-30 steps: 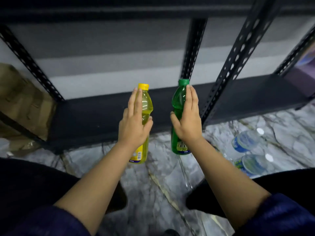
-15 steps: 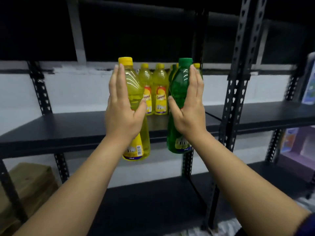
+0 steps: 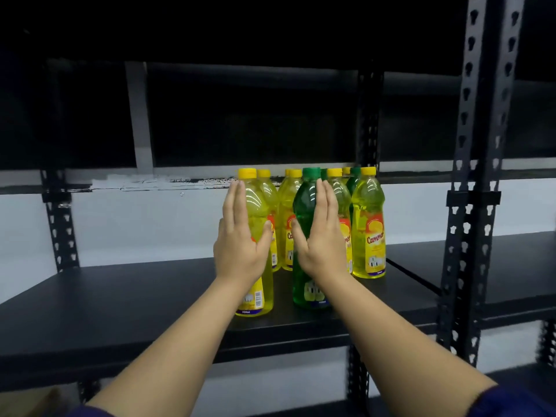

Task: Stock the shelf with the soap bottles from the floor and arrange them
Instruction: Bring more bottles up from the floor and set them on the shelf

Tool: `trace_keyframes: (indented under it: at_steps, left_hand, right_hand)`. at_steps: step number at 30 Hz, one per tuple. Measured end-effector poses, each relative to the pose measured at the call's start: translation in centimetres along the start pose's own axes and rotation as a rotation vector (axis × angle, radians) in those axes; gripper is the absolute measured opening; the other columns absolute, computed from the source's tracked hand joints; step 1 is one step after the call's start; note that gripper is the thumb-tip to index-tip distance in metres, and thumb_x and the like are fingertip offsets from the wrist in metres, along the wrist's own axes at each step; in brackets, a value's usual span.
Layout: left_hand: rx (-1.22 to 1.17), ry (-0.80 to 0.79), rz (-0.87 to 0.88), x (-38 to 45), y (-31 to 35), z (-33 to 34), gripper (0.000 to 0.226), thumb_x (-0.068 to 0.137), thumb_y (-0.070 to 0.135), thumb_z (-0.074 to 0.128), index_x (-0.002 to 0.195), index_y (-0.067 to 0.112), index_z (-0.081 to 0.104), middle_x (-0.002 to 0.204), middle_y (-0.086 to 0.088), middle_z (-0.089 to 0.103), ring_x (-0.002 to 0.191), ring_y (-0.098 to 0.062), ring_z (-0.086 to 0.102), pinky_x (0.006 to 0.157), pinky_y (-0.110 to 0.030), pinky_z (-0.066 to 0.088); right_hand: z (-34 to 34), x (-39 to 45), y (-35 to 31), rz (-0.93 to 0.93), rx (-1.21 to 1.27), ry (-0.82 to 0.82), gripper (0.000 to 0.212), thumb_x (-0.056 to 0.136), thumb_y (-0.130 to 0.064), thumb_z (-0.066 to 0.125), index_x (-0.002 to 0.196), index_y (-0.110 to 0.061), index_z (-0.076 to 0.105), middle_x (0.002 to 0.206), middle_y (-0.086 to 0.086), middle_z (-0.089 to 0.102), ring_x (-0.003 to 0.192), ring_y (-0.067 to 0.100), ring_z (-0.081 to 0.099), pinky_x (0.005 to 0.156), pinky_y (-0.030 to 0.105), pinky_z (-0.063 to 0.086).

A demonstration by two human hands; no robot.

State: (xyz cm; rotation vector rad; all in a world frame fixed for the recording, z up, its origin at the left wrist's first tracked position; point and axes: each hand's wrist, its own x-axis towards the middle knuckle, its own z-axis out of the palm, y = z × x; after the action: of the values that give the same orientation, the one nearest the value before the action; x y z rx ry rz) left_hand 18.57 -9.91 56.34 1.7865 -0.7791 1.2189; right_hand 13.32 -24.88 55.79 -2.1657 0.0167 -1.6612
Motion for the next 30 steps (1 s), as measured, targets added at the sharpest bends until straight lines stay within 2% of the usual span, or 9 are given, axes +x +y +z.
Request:
trace_keyframes:
  at_steps: [3, 5, 8, 13, 16, 19, 26, 30]
  left_hand:
    - [-0.022, 0.004, -0.003, 0.6, -1.5, 2.9, 0.080, 0.101, 0.038, 0.059, 0.165, 0.023, 0.014, 0.171, 0.005, 0.014, 0.147, -0.015, 0.031, 0.099, -0.027, 0.041]
    - [-0.058, -0.018, 0.005, 1.1, -2.2, 4.8, 0.079, 0.102, 0.036, 0.059, 0.165, 0.021, 0.014, 0.171, 0.004, 0.012, 0.150, -0.005, 0.022, 0.108, -0.020, 0.030]
    - [-0.074, -0.036, 0.005, 1.6, -3.1, 6.9, 0.078, 0.103, 0.034, 0.057, 0.165, 0.021, 0.011, 0.172, 0.005, 0.009, 0.145, 0.006, 0.010, 0.111, -0.013, 0.019]
    - [-0.075, -0.020, 0.001, 2.3, -4.7, 8.9, 0.078, 0.103, 0.034, 0.056, 0.165, 0.020, 0.010, 0.172, 0.003, 0.008, 0.148, 0.005, 0.008, 0.115, -0.020, 0.020]
    - [-0.072, -0.019, 0.011, 2.5, -5.2, 9.4, 0.078, 0.103, 0.034, 0.056, 0.165, 0.019, 0.011, 0.171, 0.001, 0.009, 0.154, -0.012, 0.020, 0.115, -0.023, 0.024]
    - [-0.064, -0.023, 0.010, 2.5, -5.2, 9.4, 0.078, 0.103, 0.034, 0.056, 0.165, 0.019, 0.011, 0.171, 0.001, 0.009, 0.151, -0.018, 0.025, 0.111, -0.022, 0.028]
    - [-0.054, -0.059, 0.031, 2.2, -5.7, 7.3, 0.080, 0.103, 0.036, 0.056, 0.165, 0.020, 0.008, 0.172, 0.002, 0.005, 0.153, -0.016, 0.022, 0.110, -0.021, 0.028]
    - [-0.021, -0.037, 0.039, 2.1, -7.7, 3.5, 0.082, 0.102, 0.035, 0.057, 0.165, 0.020, 0.007, 0.172, 0.003, 0.005, 0.150, -0.001, 0.012, 0.114, -0.022, 0.027]
  right_hand:
    - [2.2, 0.8, 1.6, -0.020, -0.028, 0.000, 0.083, 0.105, -0.037, 0.055, 0.168, -0.019, 0.006, 0.175, 0.000, 0.004, 0.145, 0.022, 0.034, 0.101, 0.034, 0.048]
    - [3.5, 1.1, 2.3, -0.030, -0.031, 0.003, 0.081, 0.105, -0.038, 0.053, 0.168, -0.018, 0.007, 0.175, 0.001, 0.004, 0.144, 0.025, 0.038, 0.099, 0.037, 0.052]
    - [5.1, 1.7, 3.3, -0.048, -0.035, 0.016, 0.079, 0.105, -0.041, 0.049, 0.168, -0.016, 0.010, 0.175, 0.002, 0.005, 0.143, 0.029, 0.042, 0.097, 0.041, 0.056]
    - [7.1, 2.5, 4.5, -0.047, -0.065, 0.033, 0.077, 0.105, -0.042, 0.050, 0.168, -0.014, 0.013, 0.174, 0.005, 0.009, 0.141, 0.028, 0.044, 0.092, 0.039, 0.059]
    - [8.0, 2.7, 4.9, -0.044, -0.081, 0.046, 0.077, 0.105, -0.042, 0.049, 0.167, -0.014, 0.014, 0.174, 0.005, 0.010, 0.136, 0.028, 0.047, 0.092, 0.038, 0.057]
    - [8.3, 2.8, 5.0, -0.035, -0.088, 0.058, 0.077, 0.105, -0.042, 0.050, 0.167, -0.015, 0.014, 0.174, 0.005, 0.010, 0.134, 0.029, 0.048, 0.090, 0.038, 0.057]
    - [7.7, 2.4, 4.3, -0.041, -0.041, 0.050, 0.078, 0.105, -0.037, 0.055, 0.168, -0.015, 0.014, 0.175, 0.002, 0.009, 0.140, 0.027, 0.042, 0.097, 0.038, 0.052]
    - [7.7, 1.7, 2.0, -0.041, -0.008, 0.041, 0.079, 0.105, -0.035, 0.057, 0.168, -0.017, 0.012, 0.175, 0.000, 0.008, 0.149, 0.023, 0.035, 0.104, 0.031, 0.045]
